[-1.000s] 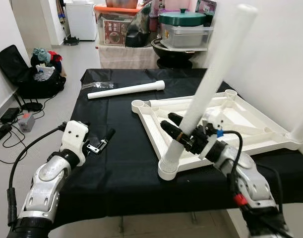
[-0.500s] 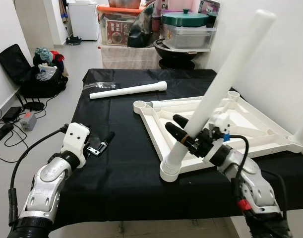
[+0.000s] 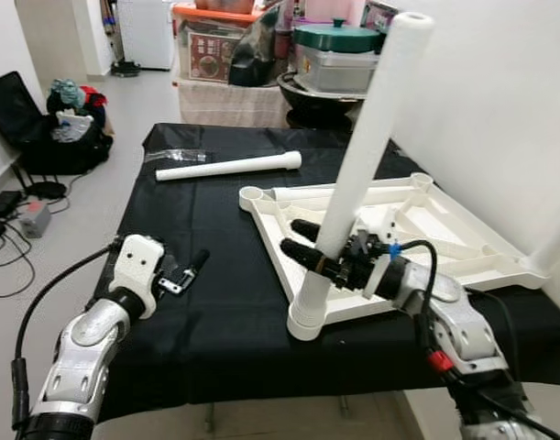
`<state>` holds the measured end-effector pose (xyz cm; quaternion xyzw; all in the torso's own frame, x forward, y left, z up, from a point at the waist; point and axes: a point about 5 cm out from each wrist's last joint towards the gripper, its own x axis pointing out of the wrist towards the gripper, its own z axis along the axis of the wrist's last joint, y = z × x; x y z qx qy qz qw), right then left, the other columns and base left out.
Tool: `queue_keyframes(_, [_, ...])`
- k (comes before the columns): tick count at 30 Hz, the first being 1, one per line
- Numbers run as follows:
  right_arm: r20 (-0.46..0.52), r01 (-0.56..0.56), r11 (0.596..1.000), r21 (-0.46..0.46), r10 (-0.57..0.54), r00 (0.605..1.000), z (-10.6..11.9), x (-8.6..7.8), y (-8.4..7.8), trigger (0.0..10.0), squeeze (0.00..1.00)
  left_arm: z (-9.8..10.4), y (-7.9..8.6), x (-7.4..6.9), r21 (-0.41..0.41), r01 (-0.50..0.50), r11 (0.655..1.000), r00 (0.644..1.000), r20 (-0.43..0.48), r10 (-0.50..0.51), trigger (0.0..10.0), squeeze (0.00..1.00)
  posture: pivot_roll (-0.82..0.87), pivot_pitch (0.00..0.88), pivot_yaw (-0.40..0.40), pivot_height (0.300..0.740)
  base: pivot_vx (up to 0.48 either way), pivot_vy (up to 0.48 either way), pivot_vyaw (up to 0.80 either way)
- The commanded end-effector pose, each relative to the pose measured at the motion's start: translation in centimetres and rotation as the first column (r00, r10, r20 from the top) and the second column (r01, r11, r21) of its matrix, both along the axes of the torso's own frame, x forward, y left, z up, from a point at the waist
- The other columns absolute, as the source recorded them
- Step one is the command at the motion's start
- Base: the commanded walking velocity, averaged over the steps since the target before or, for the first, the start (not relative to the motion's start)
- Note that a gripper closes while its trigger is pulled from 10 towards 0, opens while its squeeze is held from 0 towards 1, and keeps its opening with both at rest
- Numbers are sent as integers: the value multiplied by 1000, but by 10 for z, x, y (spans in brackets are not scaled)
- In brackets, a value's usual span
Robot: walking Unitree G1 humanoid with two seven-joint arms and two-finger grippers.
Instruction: Building children table
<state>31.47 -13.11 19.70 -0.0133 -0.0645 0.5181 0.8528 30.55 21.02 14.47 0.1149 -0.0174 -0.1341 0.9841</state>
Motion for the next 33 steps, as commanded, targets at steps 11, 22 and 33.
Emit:
queue_keyframes(11, [-129, -98, 994, 44, 103, 986, -16, 1, 10, 0, 0, -8, -3, -10, -43, -16, 999, 999, -40, 14, 10000, 4, 129, 0, -149, 740, 0, 0, 0])
queue_keyframes(22, [-147, -150, 987, 64, 158, 976, -21, 1, 20, 0, 0, -10, -5, -16, -88, -26, 996, 998, -65, 21, 10000, 4, 147, 0, -160, 740, 0, 0, 0])
queue_keyframes(33, [-153, -145, 986, 81, 156, 976, -24, -2, 23, 0, 0, -13, 0, -22, -85, -41, 996, 995, -90, 34, 10000, 4, 142, 0, -154, 740, 0, 0, 0])
